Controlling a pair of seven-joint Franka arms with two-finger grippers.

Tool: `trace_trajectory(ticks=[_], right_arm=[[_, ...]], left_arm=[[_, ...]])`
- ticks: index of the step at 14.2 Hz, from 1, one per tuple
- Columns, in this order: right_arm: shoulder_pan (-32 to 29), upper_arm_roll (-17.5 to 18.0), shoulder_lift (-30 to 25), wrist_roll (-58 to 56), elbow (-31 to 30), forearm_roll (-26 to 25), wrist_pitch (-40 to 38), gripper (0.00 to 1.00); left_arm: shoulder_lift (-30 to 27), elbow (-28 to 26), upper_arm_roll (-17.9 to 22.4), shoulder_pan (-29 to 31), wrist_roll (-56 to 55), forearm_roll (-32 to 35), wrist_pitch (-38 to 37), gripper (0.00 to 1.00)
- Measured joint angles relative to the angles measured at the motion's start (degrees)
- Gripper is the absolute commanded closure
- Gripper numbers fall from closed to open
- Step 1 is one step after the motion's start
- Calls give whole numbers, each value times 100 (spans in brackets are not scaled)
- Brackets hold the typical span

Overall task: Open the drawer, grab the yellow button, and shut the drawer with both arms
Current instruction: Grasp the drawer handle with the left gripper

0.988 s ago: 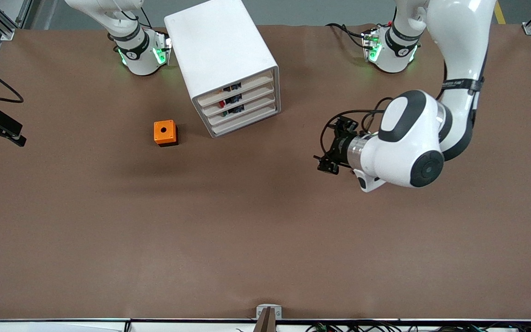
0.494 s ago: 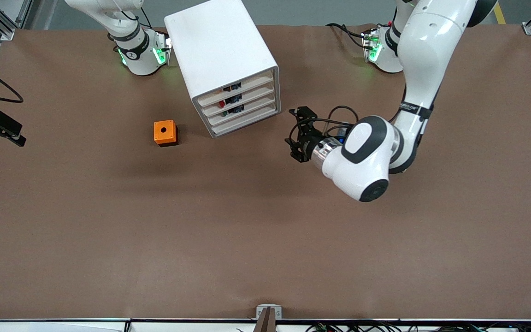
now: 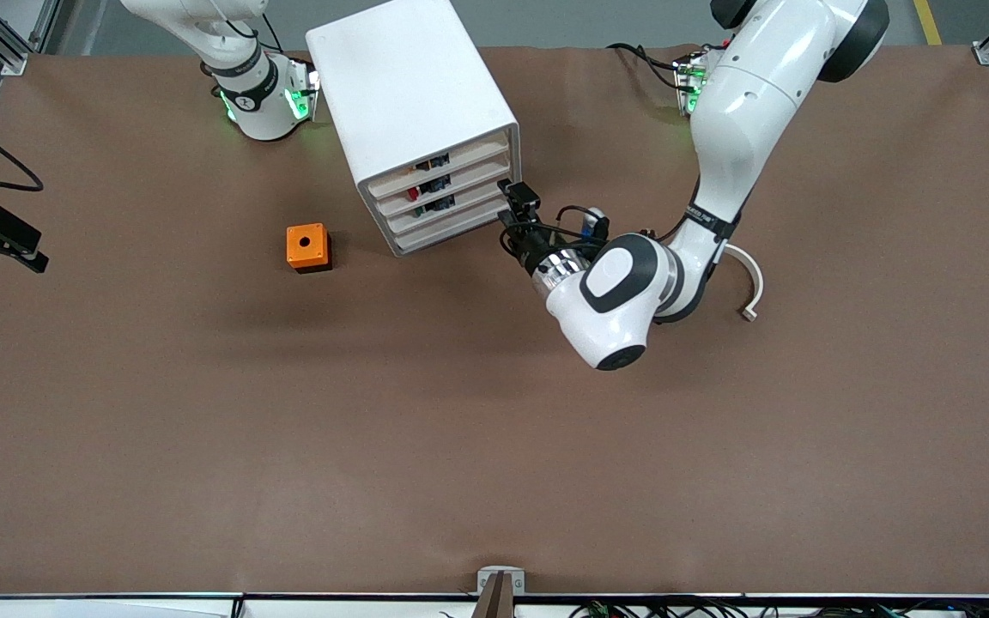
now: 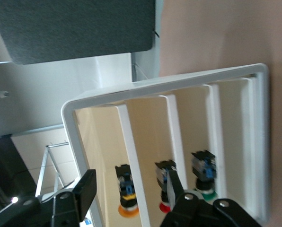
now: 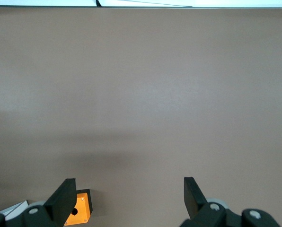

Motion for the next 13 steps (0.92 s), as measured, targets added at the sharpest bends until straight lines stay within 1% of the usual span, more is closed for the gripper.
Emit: trace_trajectory(ticks=[8,10,13], right_arm=[[0,-3,0,0,29,0,0,0],[0,-6,0,0,43,0,0,0],[0,-9,0,0,56,0,0,0]], left_arm=[[227,-30,-23,-558,-102,-78,-542,49],[292,-72,-24,-695,-200,-78,-577,55],[385,-120,-25,-778,-258,-78,-591,72]])
